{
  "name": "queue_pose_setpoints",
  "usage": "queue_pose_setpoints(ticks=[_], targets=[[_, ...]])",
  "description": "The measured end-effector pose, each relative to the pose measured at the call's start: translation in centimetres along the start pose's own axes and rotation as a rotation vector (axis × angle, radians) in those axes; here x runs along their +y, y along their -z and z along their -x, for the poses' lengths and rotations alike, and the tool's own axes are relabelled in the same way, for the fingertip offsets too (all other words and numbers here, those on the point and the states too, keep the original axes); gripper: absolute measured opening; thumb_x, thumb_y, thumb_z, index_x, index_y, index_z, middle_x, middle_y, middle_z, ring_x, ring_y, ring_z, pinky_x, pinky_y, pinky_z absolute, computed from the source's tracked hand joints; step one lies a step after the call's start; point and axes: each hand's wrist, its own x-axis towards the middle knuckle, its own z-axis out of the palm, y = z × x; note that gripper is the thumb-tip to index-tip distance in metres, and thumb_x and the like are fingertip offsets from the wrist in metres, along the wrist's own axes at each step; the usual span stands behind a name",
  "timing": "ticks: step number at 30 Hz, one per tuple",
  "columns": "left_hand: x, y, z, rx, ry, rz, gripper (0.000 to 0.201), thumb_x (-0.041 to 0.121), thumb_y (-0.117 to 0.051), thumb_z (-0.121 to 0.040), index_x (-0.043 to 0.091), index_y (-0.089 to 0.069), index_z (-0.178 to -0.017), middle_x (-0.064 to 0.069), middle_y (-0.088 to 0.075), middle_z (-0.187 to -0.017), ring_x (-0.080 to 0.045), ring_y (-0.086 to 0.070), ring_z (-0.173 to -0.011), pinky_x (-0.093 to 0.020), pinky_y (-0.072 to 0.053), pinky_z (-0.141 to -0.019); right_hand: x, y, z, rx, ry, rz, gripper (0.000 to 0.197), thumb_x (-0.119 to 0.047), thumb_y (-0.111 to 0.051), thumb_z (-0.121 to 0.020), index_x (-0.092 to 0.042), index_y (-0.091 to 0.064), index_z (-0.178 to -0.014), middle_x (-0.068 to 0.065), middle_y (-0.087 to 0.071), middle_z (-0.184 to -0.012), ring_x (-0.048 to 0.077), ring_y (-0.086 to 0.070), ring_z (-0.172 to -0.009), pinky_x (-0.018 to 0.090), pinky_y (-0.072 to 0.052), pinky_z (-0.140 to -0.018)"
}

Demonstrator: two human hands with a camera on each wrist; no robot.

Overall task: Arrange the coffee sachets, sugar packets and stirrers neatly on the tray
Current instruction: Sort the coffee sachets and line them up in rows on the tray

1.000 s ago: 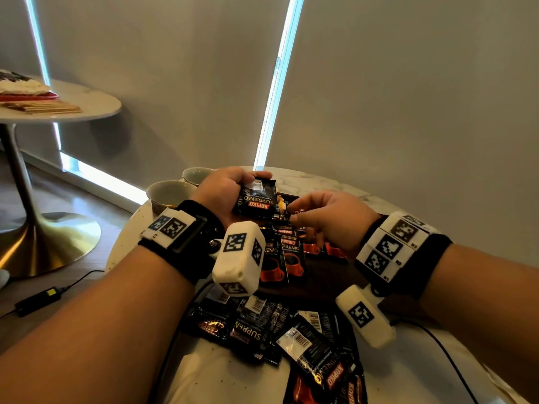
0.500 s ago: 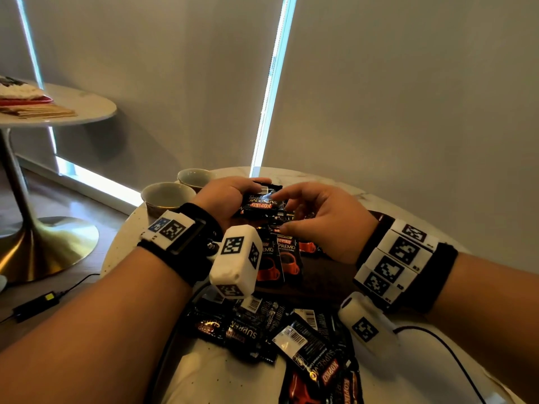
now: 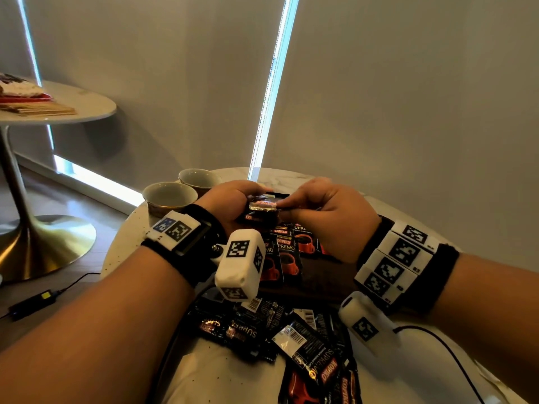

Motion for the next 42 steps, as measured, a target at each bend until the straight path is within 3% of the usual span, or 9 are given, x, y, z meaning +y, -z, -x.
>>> queue_pose_setpoints(ticks=[2,4,6,9,14,20,28,37,42], targets=[[0.1,0.2,0.2,0.011,0.019,0.089,0.030,0.026,-0.052,-0.099,0.002,-0.064,-0.112,-0.019,-0.067,-0.094,-0.029,-0.067,-0.077,-0.042,-0.056,-0.069,0.1,0.3,-0.1,0.087,-0.049,-0.100,0.019,-0.018,-0.076,-0.085,-0.036,-0.075,-0.080,-0.001,-0.073,-0.085,0.021,-0.068,-0.082,0.036,-0.059,-0.074],[0.3,0.6,0.1,0.029,0.009,0.160,0.035,0.031,-0.048,-0.101,0.001,-0.063,-0.112,-0.017,-0.065,-0.089,-0.028,-0.065,-0.075,-0.041,-0.055,-0.069,0.3,0.8,-0.3,0.153,-0.118,-0.182,0.015,-0.012,-0.073,-0.088,-0.027,-0.075,-0.083,-0.001,-0.074,-0.079,0.010,-0.070,-0.070,0.024,-0.055,-0.061],[0.6,0.9,0.2,0.035,-0.014,0.218,0.037,0.032,-0.045,-0.102,0.001,-0.063,-0.109,-0.016,-0.063,-0.083,-0.026,-0.064,-0.067,-0.036,-0.057,-0.060,0.6,1.4,-0.6,0.190,-0.227,-0.308,0.013,-0.005,-0.066,-0.092,-0.015,-0.071,-0.086,-0.001,-0.072,-0.073,0.002,-0.063,-0.053,0.015,-0.046,-0.048],[1.0,0.9,0.7,0.037,-0.039,0.282,0.036,0.032,-0.043,-0.102,0.002,-0.061,-0.108,-0.015,-0.061,-0.081,-0.025,-0.062,-0.067,-0.034,-0.059,-0.052,2.0,1.7,-1.0,0.164,-0.423,-0.366,0.015,0.000,-0.064,-0.092,-0.011,-0.068,-0.083,0.006,-0.068,-0.069,0.011,-0.060,-0.048,0.020,-0.042,-0.039],[1.2,0.7,1.1,0.014,-0.030,0.301,0.037,0.032,-0.042,-0.103,0.001,-0.059,-0.113,-0.015,-0.060,-0.081,-0.026,-0.061,-0.069,-0.034,-0.059,-0.052,4.2,0.6,-0.6,-0.010,-0.687,-0.323,0.016,0.005,-0.060,-0.091,-0.008,-0.066,-0.086,0.007,-0.057,-0.061,0.013,-0.046,-0.043,0.025,-0.034,-0.041],[1.2,0.5,1.3,0.006,-0.041,0.311,0.036,0.031,-0.041,-0.103,0.000,-0.059,-0.109,-0.016,-0.059,-0.079,-0.026,-0.059,-0.066,-0.032,-0.058,-0.050,4.0,-0.7,-0.4,-0.170,-0.821,-0.359,0.017,0.009,-0.054,-0.094,-0.007,-0.060,-0.093,0.003,-0.057,-0.059,0.011,-0.052,-0.046,0.025,-0.046,-0.042],[1.2,0.6,1.2,0.000,-0.045,0.308,0.036,0.031,-0.041,-0.103,0.000,-0.059,-0.112,-0.016,-0.060,-0.083,-0.025,-0.060,-0.070,-0.032,-0.058,-0.051,3.9,-1.2,-0.7,-0.233,-0.881,-0.333,0.018,0.011,-0.051,-0.095,-0.006,-0.058,-0.097,0.000,-0.058,-0.051,0.011,-0.057,-0.044,0.030,-0.054,-0.049],[1.2,0.7,1.0,-0.017,-0.041,0.332,0.036,0.030,-0.040,-0.103,0.001,-0.058,-0.114,-0.016,-0.059,-0.083,-0.026,-0.059,-0.071,-0.033,-0.057,-0.051,3.3,-1.2,-0.6,-0.235,-0.940,-0.426,0.016,0.012,-0.050,-0.095,-0.003,-0.056,-0.091,0.006,-0.059,-0.055,0.015,-0.058,-0.044,0.029,-0.056,-0.043],[1.1,0.7,0.9,-0.022,-0.033,0.348,0.035,0.030,-0.040,-0.102,0.000,-0.059,-0.107,-0.016,-0.059,-0.084,-0.026,-0.059,-0.072,-0.033,-0.058,-0.051,3.1,-1.3,-0.5,-0.242,-0.943,-0.368,0.017,0.011,-0.050,-0.094,-0.003,-0.056,-0.101,0.008,-0.058,-0.070,0.018,-0.059,-0.055,0.031,-0.059,-0.049]])
